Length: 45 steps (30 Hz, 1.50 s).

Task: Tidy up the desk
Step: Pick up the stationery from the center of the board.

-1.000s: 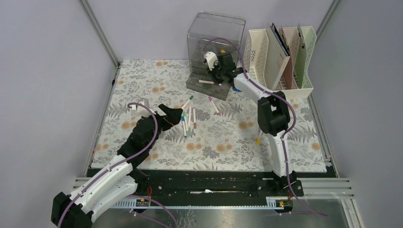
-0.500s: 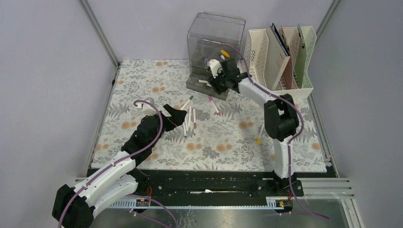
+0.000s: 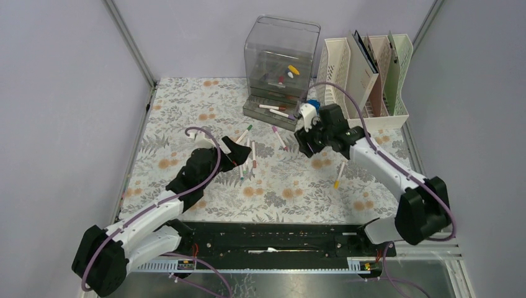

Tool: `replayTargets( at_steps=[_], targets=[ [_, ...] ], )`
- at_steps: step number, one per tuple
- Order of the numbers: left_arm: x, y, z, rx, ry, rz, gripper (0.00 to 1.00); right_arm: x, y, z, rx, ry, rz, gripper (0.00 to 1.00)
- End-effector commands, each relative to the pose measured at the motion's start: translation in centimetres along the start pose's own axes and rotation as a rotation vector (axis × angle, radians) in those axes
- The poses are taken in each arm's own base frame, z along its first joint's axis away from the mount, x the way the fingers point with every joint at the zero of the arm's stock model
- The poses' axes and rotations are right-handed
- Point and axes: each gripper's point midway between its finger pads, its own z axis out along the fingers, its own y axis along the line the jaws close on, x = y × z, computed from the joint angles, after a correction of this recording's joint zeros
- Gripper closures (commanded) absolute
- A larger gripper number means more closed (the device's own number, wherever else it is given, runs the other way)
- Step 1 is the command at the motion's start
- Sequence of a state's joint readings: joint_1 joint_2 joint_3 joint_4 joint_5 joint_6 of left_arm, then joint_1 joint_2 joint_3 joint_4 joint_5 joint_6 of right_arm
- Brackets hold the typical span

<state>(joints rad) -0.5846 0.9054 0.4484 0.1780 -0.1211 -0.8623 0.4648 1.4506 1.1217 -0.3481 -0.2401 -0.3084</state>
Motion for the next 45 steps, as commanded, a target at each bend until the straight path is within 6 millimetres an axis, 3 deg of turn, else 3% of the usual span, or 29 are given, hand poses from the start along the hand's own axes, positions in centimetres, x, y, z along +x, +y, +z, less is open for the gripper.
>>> replayTargets(
  at_steps=[1, 5, 10, 15, 19, 37, 45],
  targets=[
    [-0.6, -2.9, 0.6, 0.102, 0.017, -0.029, 0.01, 5.8, 0.1, -2.6, 0.056, 0.102, 0.076, 0.36],
    [-0.1, -3.0, 0.8, 0.117, 0.035, -0.037, 0.01, 11.4, -1.6, -4.4, 0.121, 0.215, 0.114, 0.35],
    [0.5, -2.7, 0.7, 0.122, 0.045, -0.048, 0.01, 16.4, -2.2, -5.9, 0.163, 0.304, 0.148, 0.35],
    [1.1, -3.0, 0.7, 0.146, 0.075, -0.059, 0.01, 18.7, -3.6, -6.2, 0.224, 0.362, 0.181, 0.36],
    [1.4, -3.2, 0.7, 0.159, 0.088, -0.062, 0.01, 20.3, -3.6, -5.0, 0.193, 0.429, 0.213, 0.38],
    [1.0, -2.7, -0.6, 0.153, 0.057, -0.080, 0.01, 19.7, -4.8, 0.1, 0.133, 0.438, 0.312, 0.43],
    [1.2, -3.1, 0.1, 0.165, 0.074, -0.079, 0.01, 20.2, -5.9, 1.0, 0.164, 0.454, 0.274, 0.90]
  ],
)
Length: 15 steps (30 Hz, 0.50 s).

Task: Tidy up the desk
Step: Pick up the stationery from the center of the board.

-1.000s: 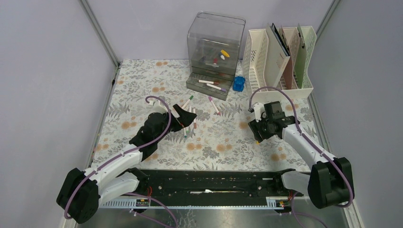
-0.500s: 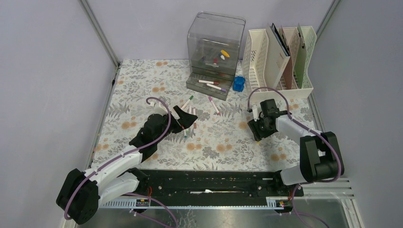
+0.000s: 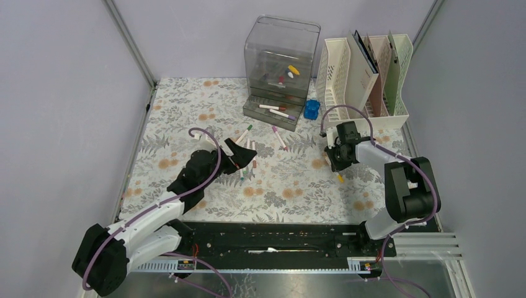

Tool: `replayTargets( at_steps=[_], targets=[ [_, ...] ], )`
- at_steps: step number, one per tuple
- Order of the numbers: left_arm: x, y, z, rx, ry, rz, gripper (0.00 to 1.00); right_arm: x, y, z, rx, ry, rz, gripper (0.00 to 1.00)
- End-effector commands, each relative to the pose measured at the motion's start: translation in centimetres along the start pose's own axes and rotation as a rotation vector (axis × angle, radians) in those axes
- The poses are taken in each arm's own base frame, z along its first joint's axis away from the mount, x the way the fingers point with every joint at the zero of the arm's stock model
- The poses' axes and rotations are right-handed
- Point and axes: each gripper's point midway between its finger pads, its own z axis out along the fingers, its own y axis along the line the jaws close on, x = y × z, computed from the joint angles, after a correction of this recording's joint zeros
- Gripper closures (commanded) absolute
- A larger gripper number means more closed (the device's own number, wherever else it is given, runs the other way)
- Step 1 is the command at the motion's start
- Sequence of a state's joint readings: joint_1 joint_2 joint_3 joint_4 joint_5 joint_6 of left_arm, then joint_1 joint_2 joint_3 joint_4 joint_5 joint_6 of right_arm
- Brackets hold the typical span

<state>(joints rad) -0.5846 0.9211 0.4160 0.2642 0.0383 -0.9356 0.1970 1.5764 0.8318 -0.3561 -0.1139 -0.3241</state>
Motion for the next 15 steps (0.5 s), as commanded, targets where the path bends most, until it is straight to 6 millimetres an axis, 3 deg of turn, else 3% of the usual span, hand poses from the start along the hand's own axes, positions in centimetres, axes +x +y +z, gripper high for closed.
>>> replayTargets(
  at_steps=[1, 3, 6, 15],
  targets=[
    [-0.8, -0.9, 0.6, 0.038, -0.024, 0.000, 0.01, 0.4, -0.3, 1.0, 0.009, 0.014, -0.012, 0.94],
    [-0.7, -1.0, 0.8, 0.043, -0.017, 0.000, 0.01, -0.2, -0.2, 0.7, 0.001, -0.007, -0.020, 1.00],
    [-0.5, -1.2, 1.1, 0.049, -0.009, 0.002, 0.01, -2.0, 0.4, -0.6, -0.034, -0.077, -0.038, 1.00],
    [-1.0, -1.3, 1.5, 0.045, -0.022, 0.028, 0.01, -10.1, 2.5, -4.5, -0.132, -0.251, -0.119, 1.00]
  ],
)
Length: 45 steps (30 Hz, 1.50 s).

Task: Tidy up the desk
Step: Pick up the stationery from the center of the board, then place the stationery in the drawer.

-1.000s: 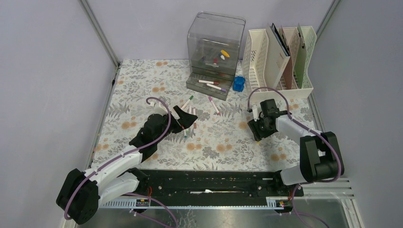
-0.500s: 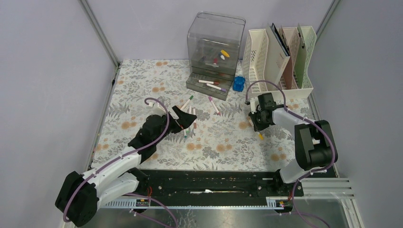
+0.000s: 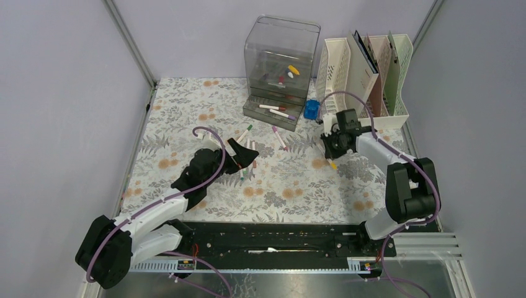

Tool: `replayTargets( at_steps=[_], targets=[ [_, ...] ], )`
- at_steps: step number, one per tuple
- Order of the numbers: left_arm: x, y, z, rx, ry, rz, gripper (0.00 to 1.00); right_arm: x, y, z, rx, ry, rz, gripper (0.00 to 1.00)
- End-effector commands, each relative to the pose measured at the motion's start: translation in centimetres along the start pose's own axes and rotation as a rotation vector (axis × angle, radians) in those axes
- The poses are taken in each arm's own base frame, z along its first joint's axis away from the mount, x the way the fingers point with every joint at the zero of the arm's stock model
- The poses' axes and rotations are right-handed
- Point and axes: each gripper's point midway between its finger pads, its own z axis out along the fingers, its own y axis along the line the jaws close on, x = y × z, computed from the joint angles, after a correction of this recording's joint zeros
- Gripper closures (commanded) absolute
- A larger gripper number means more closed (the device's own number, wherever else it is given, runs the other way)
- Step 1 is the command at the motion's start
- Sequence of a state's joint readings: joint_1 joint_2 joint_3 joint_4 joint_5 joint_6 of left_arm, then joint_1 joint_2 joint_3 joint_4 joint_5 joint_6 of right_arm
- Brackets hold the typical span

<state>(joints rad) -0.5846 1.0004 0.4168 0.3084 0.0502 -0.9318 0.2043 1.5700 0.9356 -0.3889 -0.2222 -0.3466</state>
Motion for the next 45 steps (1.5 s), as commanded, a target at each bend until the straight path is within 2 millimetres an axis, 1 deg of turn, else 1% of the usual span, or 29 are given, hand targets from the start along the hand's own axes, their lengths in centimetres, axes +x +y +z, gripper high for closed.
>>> replayTargets(
  at_steps=[1, 3, 4, 5, 7, 9, 14, 16, 18, 19, 21, 22, 24, 25, 29, 31, 35, 37, 38, 39, 40, 41, 42, 45],
  targets=[
    [-1.9, -2.2, 0.4, 0.061, -0.052, 0.029, 0.01, -7.4, 1.7, -2.2, -0.050, -0.164, -0.099, 1.00],
    [-2.1, -2.1, 0.4, 0.053, -0.055, 0.036, 0.01, -10.1, 2.5, -2.6, -0.058, -0.204, -0.140, 1.00],
    [-2.1, -2.0, 0.4, 0.048, -0.057, 0.039, 0.01, -12.1, 3.3, -3.0, -0.064, -0.238, -0.170, 1.00],
    [-2.2, -1.9, 0.4, 0.044, -0.060, 0.041, 0.01, -13.6, 3.9, -3.1, -0.070, -0.257, -0.191, 1.00],
    [-2.5, -1.9, 0.5, 0.036, -0.067, 0.046, 0.01, -15.8, 4.9, -2.5, -0.078, -0.265, -0.246, 1.00],
    [-2.7, -1.8, 0.5, 0.030, -0.072, 0.050, 0.01, -18.5, 5.1, -2.1, -0.039, -0.283, -0.320, 1.00],
    [-3.2, -1.4, 0.7, 0.007, -0.081, 0.059, 0.01, -24.5, 5.0, 0.5, 0.038, -0.333, -0.415, 1.00],
    [-3.3, -1.1, 0.7, -0.003, -0.083, 0.059, 0.01, -26.6, 4.8, 1.5, 0.072, -0.358, -0.448, 1.00],
    [-3.3, -0.8, 0.7, -0.013, -0.085, 0.058, 0.01, -28.4, 4.8, 2.6, 0.103, -0.381, -0.477, 1.00],
    [-3.4, -0.8, 0.7, -0.016, -0.087, 0.058, 0.01, -29.6, 4.8, 2.8, 0.117, -0.401, -0.491, 0.99],
    [-3.6, -0.6, 0.8, -0.025, -0.091, 0.057, 0.01, -30.5, 4.7, 4.1, 0.133, -0.404, -0.508, 0.97],
    [-3.6, -0.5, 0.8, -0.028, -0.091, 0.057, 0.01, -30.6, 4.6, 5.0, 0.138, -0.395, -0.514, 0.93],
    [-3.6, -0.4, 0.7, -0.032, -0.091, 0.056, 0.01, -31.0, 4.3, 5.8, 0.149, -0.393, -0.516, 0.84],
    [-3.6, -0.3, 0.7, -0.033, -0.091, 0.054, 0.01, -31.1, 4.2, 6.1, 0.153, -0.391, -0.514, 0.76],
    [-4.0, 0.3, 0.7, -0.058, -0.119, 0.047, 0.01, -31.1, 4.5, 6.4, 0.140, -0.396, -0.520, 0.47],
    [-4.2, 0.3, 0.7, -0.061, -0.127, 0.047, 0.01, -31.0, 4.7, 6.4, 0.126, -0.400, -0.519, 0.40],
    [-4.4, 0.1, 1.3, -0.061, -0.124, 0.054, 0.01, -31.0, 5.3, 5.6, 0.097, -0.413, -0.499, 0.40],
    [-4.2, 0.2, 1.9, -0.067, -0.101, 0.055, 0.01, -30.4, 5.9, 4.9, 0.067, -0.412, -0.483, 0.40],
    [-3.8, 0.5, 2.4, -0.078, -0.080, 0.054, 0.01, -30.2, 6.4, 4.1, 0.049, -0.417, -0.470, 0.40],
    [-3.6, 0.7, 2.8, -0.091, -0.064, 0.055, 0.01, -29.6, 6.7, 4.0, 0.026, -0.406, -0.460, 0.40],
    [-3.5, 0.9, 3.2, -0.106, -0.051, 0.056, 0.02, -29.1, 7.1, 3.5, 0.004, -0.400, -0.450, 0.40],
    [-3.6, 0.9, 3.6, -0.120, -0.040, 0.059, 0.04, -28.7, 7.7, 2.4, -0.020, -0.403, -0.446, 0.40],
    [-3.1, 1.0, 4.0, -0.127, -0.005, 0.063, 0.05, -28.0, 8.1, 1.9, -0.044, -0.396, -0.434, 0.40],
    [-2.7, 1.7, 5.1, -0.195, 0.056, 0.089, 0.06, -25.8, 9.5, 0.2, -0.118, -0.370, -0.411, 0.40]
  ],
)
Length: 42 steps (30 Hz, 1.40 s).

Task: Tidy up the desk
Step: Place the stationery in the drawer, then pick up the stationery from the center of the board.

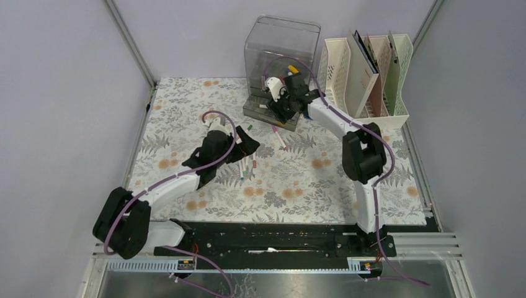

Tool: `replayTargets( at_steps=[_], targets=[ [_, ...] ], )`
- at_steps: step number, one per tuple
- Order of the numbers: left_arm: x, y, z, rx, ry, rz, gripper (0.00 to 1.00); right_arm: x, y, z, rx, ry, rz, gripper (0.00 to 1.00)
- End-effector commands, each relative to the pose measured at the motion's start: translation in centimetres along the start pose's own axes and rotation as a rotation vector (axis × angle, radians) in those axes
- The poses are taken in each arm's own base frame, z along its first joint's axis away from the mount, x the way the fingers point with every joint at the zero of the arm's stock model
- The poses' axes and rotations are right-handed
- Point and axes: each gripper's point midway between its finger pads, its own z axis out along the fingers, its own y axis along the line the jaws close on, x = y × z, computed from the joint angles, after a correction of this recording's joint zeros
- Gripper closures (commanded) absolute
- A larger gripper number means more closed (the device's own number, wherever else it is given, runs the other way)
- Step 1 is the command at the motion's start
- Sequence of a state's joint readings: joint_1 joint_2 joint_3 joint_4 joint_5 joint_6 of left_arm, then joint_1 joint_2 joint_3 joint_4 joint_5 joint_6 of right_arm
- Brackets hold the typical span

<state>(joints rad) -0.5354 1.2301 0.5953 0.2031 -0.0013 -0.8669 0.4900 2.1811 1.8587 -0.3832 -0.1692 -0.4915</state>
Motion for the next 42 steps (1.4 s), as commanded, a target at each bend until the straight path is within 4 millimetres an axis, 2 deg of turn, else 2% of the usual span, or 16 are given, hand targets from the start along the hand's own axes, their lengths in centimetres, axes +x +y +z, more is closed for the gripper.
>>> replayTargets(
  at_steps=[1, 6, 8, 9, 12, 17, 21, 27, 34, 42],
  targets=[
    [-0.8, -1.1, 1.5, -0.035, 0.055, 0.060, 0.08, -3.3, 3.2, -6.7, -0.106, -0.101, 0.050, 0.40],
    [0.1, 0.0, 3.5, -0.143, 0.153, 0.102, 0.21, -1.0, 6.1, -9.9, -0.189, -0.080, 0.117, 0.40],
    [0.8, 0.4, 4.3, -0.184, 0.198, 0.121, 0.28, 0.1, 7.0, -10.9, -0.226, -0.072, 0.160, 0.40],
    [1.9, 0.9, 4.6, -0.214, 0.243, 0.136, 0.30, 1.1, 7.6, -11.2, -0.246, -0.054, 0.189, 0.40],
    [2.6, 1.4, 5.8, -0.302, 0.264, 0.205, 0.38, 3.1, 8.6, -12.5, -0.284, -0.040, 0.243, 0.39],
    [3.9, 2.9, 7.3, -0.412, 0.303, 0.281, 0.50, 5.8, 9.3, -13.4, -0.292, -0.014, 0.280, 0.39],
    [3.8, 3.9, 8.1, -0.471, 0.301, 0.311, 0.54, 6.5, 9.4, -13.7, -0.286, -0.016, 0.284, 0.39],
    [3.0, 3.4, 8.4, -0.484, 0.267, 0.329, 0.53, 6.9, 9.6, -13.5, -0.301, -0.013, 0.304, 0.39],
    [3.9, 5.0, 9.0, -0.532, 0.292, 0.345, 0.54, 7.0, 9.7, -13.0, -0.320, -0.009, 0.318, 0.39],
    [5.0, 5.9, 9.8, -0.555, 0.333, 0.355, 0.66, 7.5, 9.6, -12.9, -0.319, -0.004, 0.333, 0.39]
  ],
)
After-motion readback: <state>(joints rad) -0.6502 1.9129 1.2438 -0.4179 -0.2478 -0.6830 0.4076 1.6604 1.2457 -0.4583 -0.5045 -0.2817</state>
